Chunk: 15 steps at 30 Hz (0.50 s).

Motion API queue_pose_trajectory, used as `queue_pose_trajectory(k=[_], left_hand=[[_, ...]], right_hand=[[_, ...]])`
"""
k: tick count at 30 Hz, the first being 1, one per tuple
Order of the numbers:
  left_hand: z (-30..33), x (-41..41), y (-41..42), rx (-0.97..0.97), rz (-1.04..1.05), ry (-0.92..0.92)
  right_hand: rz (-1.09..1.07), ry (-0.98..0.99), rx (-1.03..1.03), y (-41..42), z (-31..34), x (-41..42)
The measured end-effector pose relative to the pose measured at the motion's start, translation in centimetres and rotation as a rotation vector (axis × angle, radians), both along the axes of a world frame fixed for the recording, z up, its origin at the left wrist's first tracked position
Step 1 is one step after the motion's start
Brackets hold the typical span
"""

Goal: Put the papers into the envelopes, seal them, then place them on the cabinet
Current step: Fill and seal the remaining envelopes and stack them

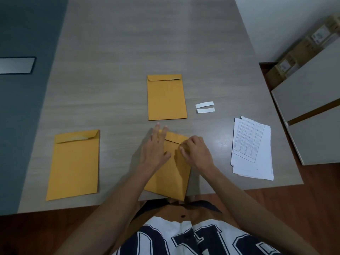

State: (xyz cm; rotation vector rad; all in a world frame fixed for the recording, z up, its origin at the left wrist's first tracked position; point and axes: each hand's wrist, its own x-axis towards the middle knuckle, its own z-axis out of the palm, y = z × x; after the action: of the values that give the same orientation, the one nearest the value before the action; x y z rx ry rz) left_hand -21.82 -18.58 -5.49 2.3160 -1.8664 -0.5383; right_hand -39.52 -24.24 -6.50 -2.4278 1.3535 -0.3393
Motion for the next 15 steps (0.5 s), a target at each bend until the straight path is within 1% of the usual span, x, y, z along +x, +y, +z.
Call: queue_pose_trajectory(k=[2, 4, 6, 10, 15], left_hand=[[-0.2, 0.8, 0.0, 0.009, -0.118, -0.054], [0.0, 1.4, -0.2, 0.054, -0.192, -0.11], [0.3, 1.8, -0.4, 0.08, -0.222, -0.166], [0.5, 2.2, 0.1, 0.102, -0.29, -0.3], [-0.4, 2.4, 0.7, 0.155, -0.286, -0.331]], right_hand=[[0.002, 0.029, -0.012, 0.7, 0.0, 0.5], [0.008, 0.079, 0.016, 1.0, 0.0, 1.3], [0.026, 0.142, 0.037, 1.2, 0.1, 2.3], [0.09, 0.355, 0.056, 1.9, 0.0, 3.9], [0.093, 0.431, 0.075, 2.1, -1.5, 3.2]])
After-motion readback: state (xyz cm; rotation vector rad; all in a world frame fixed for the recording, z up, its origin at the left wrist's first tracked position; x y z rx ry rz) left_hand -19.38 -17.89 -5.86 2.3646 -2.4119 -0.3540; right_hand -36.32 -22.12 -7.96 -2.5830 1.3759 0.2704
